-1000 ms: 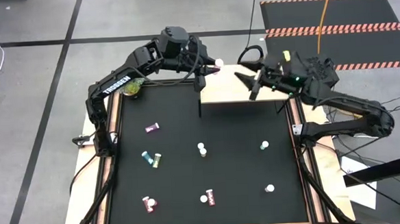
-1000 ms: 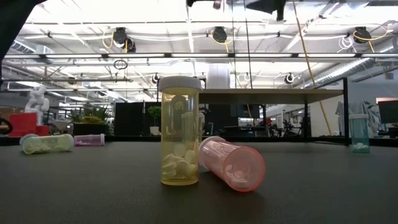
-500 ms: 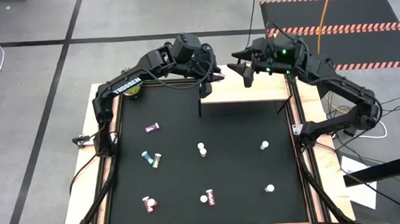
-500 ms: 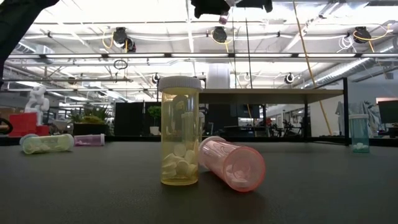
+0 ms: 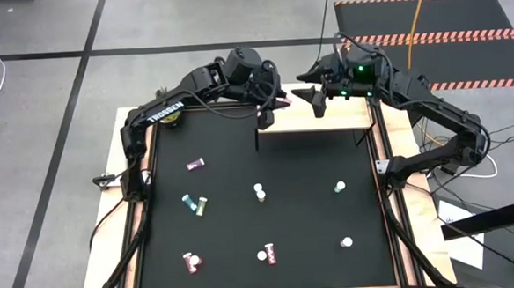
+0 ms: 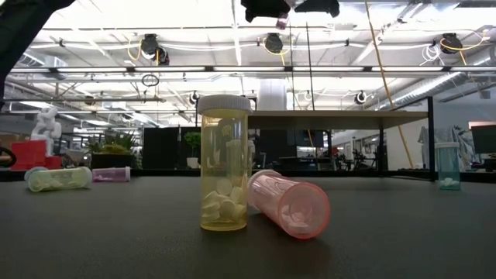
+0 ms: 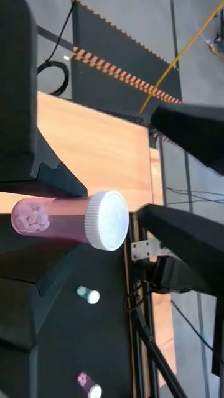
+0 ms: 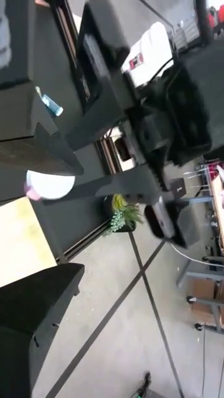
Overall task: Pick and place medicine bottles onto shelf by color
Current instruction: Put the top left violet pill bottle on the shelf, then put the top left yellow pill bottle on the shelf
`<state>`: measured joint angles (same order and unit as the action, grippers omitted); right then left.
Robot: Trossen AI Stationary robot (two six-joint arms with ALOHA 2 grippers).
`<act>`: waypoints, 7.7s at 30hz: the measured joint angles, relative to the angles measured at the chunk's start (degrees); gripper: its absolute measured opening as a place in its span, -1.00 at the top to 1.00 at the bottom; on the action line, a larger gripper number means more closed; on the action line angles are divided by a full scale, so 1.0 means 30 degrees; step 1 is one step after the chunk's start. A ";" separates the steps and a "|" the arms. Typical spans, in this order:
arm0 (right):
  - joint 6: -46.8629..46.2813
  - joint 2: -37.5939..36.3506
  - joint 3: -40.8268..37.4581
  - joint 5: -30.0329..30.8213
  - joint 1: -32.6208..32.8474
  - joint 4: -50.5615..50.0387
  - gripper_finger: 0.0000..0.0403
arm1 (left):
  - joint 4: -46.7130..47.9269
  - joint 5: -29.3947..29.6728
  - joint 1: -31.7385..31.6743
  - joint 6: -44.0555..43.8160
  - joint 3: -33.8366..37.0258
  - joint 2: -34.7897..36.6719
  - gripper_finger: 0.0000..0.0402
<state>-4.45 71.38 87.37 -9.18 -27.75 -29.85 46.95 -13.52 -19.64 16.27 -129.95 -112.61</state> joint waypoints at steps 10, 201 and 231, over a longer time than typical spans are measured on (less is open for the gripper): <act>0.0353 -0.0731 -0.0005 -0.0049 0.0131 -0.1115 -0.18 | -0.0150 0.0000 0.0617 0.0542 0.0022 -0.0554 0.46; -0.3347 -0.7288 -1.2391 0.6678 0.5302 0.2220 -0.23 | -0.1025 1.1093 0.3232 -1.4404 1.4127 0.9576 -0.53; -1.2291 0.1628 -0.9119 1.0570 1.3043 0.9908 0.04 | -0.0097 0.6749 1.0631 -3.0352 2.8568 1.2409 -0.18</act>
<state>-41.32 76.27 60.01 22.53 11.38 -0.12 46.66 6.73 12.26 -74.78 -44.25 -75.39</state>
